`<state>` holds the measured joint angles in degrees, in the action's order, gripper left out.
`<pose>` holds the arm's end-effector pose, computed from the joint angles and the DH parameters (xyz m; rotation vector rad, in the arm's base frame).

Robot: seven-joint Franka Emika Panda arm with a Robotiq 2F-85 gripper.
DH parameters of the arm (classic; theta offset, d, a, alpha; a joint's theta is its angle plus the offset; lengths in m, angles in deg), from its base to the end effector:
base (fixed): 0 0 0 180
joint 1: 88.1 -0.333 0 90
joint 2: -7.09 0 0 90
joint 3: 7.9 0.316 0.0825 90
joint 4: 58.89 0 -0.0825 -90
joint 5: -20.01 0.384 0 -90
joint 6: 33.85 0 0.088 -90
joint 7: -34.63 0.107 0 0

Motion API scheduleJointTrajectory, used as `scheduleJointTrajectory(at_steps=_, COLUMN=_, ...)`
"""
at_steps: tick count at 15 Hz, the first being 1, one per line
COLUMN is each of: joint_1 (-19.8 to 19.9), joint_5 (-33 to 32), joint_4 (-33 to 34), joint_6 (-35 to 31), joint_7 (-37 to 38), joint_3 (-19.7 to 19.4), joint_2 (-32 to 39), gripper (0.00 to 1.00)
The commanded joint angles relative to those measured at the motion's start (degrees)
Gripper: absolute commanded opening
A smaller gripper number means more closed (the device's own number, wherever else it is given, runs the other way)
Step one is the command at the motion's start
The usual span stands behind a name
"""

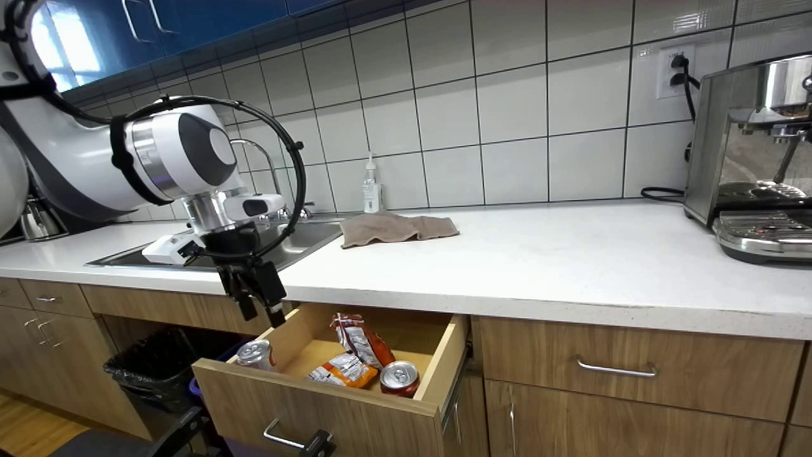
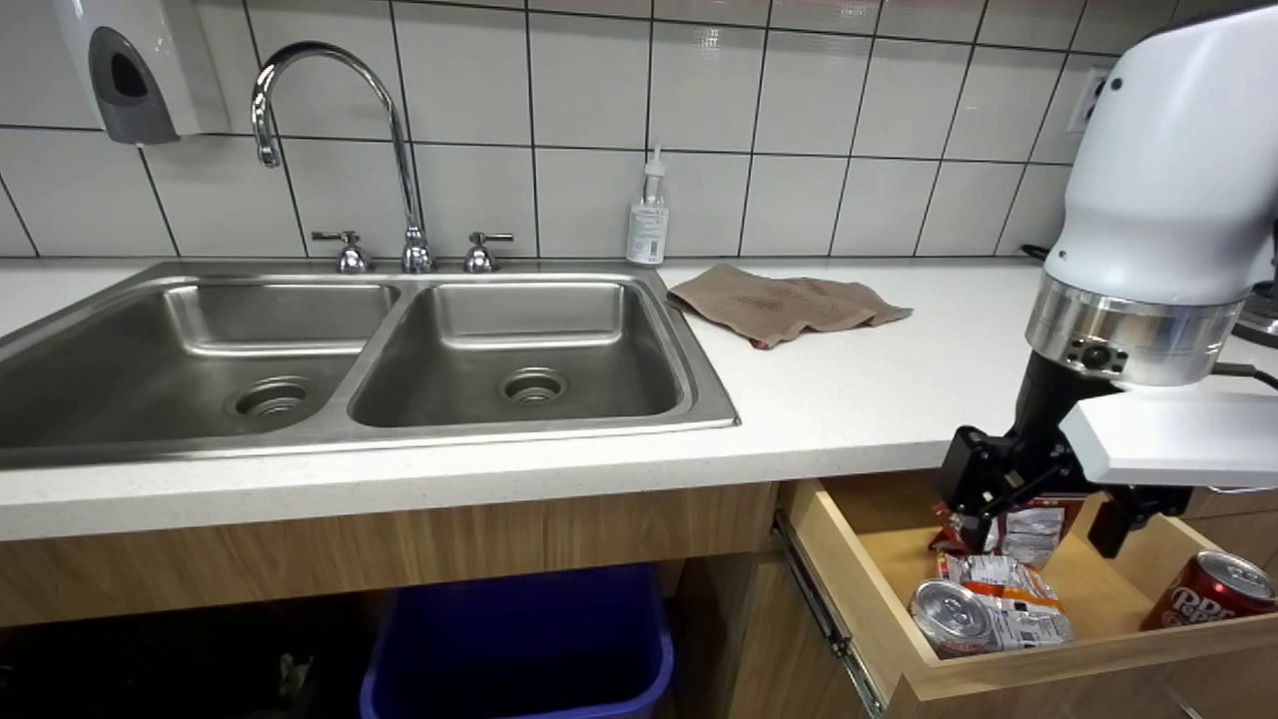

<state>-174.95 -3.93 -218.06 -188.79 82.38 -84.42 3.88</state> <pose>0.3651 0.0877 0.2110 2.9938 -0.4025 0.0166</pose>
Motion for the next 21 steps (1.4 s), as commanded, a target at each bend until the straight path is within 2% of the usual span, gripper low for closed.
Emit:
scheduleJointTrajectory(at_steps=1, joint_1=0.7, joint_5=-3.2, joint_4=0.0, joint_6=4.1, joint_7=-0.1, joint_3=-0.5, joint_2=-4.8, gripper=1.00)
scheduleJointTrajectory(at_steps=12, joint_1=0.8, joint_5=-8.6, joint_4=0.0, joint_6=12.4, joint_7=1.2, joint_3=-3.4, joint_2=-10.0, gripper=1.00)
scheduleJointTrajectory(at_steps=21, joint_1=-1.0, joint_5=-12.5, joint_4=0.0, joint_6=20.6, joint_7=0.5, joint_3=-8.2, joint_2=-15.1, gripper=1.00)
